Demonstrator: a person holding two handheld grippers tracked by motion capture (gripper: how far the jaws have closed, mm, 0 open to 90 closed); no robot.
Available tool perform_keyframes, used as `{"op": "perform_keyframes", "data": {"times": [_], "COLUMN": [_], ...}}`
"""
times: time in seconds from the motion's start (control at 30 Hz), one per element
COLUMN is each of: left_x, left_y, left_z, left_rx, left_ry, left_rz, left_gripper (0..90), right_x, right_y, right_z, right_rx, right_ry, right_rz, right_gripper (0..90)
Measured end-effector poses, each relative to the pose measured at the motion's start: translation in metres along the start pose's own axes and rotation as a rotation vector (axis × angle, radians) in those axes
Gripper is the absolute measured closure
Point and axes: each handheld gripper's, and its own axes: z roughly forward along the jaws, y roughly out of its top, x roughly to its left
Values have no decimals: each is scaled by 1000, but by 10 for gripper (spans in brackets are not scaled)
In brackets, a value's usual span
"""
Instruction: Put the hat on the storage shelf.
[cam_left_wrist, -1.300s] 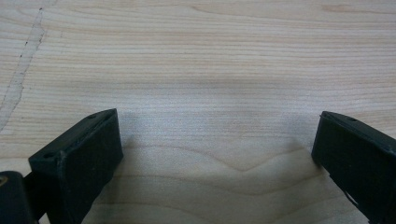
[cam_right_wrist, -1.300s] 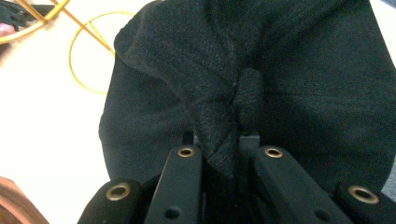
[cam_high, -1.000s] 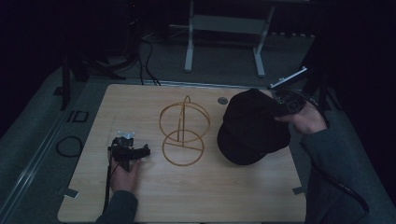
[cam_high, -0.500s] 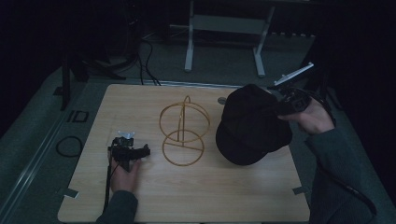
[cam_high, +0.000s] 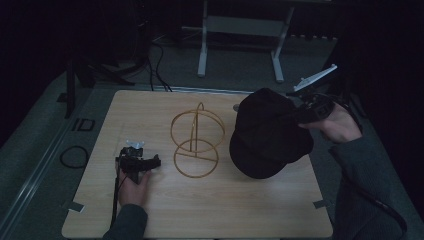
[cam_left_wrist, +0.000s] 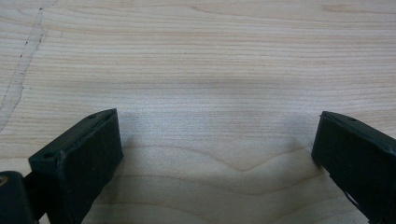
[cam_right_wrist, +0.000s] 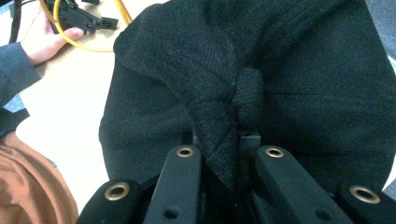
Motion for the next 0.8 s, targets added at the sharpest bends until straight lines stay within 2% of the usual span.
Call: {"op": "perform_keyframes", "data": {"times": [0.2, 0.8], "left_x": [0, 0], "left_y": [0, 0], "left_z": [0, 0], "left_rx": [0, -2], "left_ry": [0, 0], "left_rz": [0, 0], "left_gripper": [13, 13], "right_x": [5, 19], "right_y": [3, 17], "right_z": [-4, -18], "right_rx": [-6, -63], "right_ry": [8, 77], "right_rz": [-33, -116], "right_gripper": [841, 840]}}
